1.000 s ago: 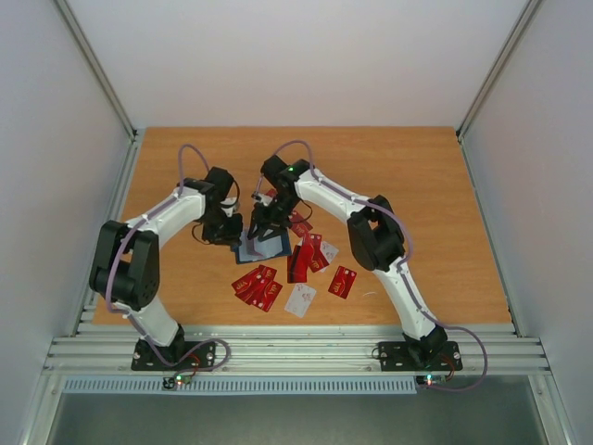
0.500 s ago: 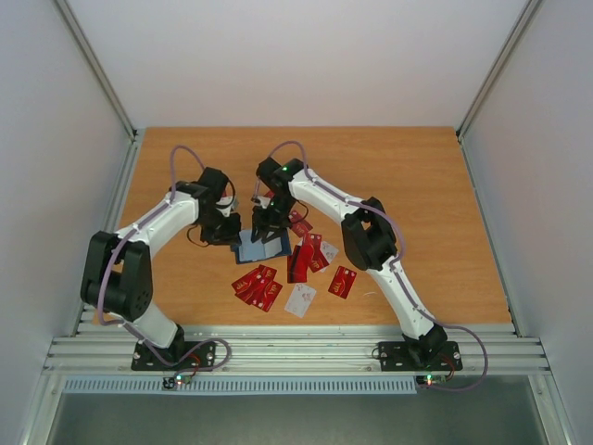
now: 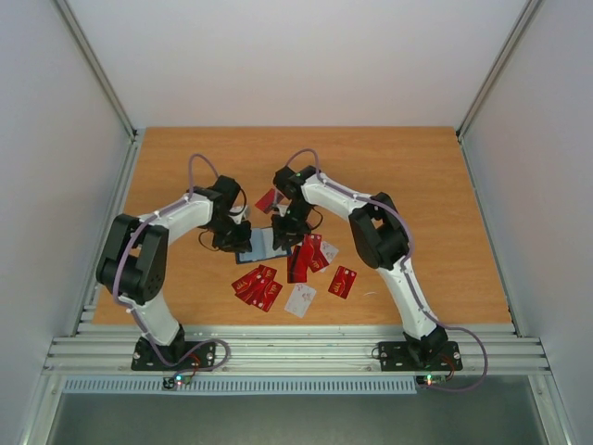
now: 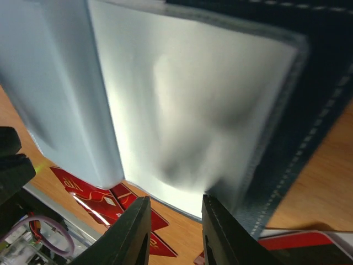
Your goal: Put the credit cards into the card holder
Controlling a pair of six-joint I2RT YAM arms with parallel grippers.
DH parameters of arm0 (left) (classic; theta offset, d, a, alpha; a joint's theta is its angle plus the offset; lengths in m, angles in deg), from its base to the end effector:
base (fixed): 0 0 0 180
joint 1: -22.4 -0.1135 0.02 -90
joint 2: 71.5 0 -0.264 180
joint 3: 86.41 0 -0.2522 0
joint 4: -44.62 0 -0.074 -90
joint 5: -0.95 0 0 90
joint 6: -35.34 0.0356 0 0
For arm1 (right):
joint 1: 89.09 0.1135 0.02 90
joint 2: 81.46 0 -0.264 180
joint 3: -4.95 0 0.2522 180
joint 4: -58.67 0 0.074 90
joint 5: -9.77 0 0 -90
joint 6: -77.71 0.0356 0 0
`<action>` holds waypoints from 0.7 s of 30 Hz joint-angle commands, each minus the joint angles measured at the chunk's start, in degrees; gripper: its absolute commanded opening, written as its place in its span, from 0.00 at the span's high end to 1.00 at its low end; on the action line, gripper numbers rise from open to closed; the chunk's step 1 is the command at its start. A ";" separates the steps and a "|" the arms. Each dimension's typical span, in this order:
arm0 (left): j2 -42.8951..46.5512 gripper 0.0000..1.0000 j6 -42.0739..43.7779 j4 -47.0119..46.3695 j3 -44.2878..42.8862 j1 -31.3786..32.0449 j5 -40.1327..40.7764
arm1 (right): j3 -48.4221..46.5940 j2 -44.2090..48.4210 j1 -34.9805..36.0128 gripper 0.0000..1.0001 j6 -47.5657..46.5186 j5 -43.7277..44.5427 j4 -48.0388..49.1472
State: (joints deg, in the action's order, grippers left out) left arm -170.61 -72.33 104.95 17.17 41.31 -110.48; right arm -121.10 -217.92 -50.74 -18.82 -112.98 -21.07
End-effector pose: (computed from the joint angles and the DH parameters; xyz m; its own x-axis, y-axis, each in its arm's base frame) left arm 0.2867 -0.1120 0.1705 -0.9990 0.0436 -0.0057 0.0424 0.9230 -0.3824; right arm 0.3481 0.3000 0.1458 -0.7199 -0.6915 -0.0589 -0.6065 0.5856 0.5378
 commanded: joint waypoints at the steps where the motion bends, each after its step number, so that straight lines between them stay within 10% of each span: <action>1: -1.31 0.78 -1.24 -2.69 -0.36 -0.06 1.72 | 3.63 3.95 -1.15 0.74 0.00 -0.84 4.67; 21: 17.72 0.68 3.15 6.99 4.55 10.21 -0.31 | 36.97 32.94 -3.92 0.62 5.75 -1.53 16.43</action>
State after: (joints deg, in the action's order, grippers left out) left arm -155.72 -70.51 110.46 18.66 48.66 -108.05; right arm -91.77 -189.51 -53.84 -16.37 -114.88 -9.22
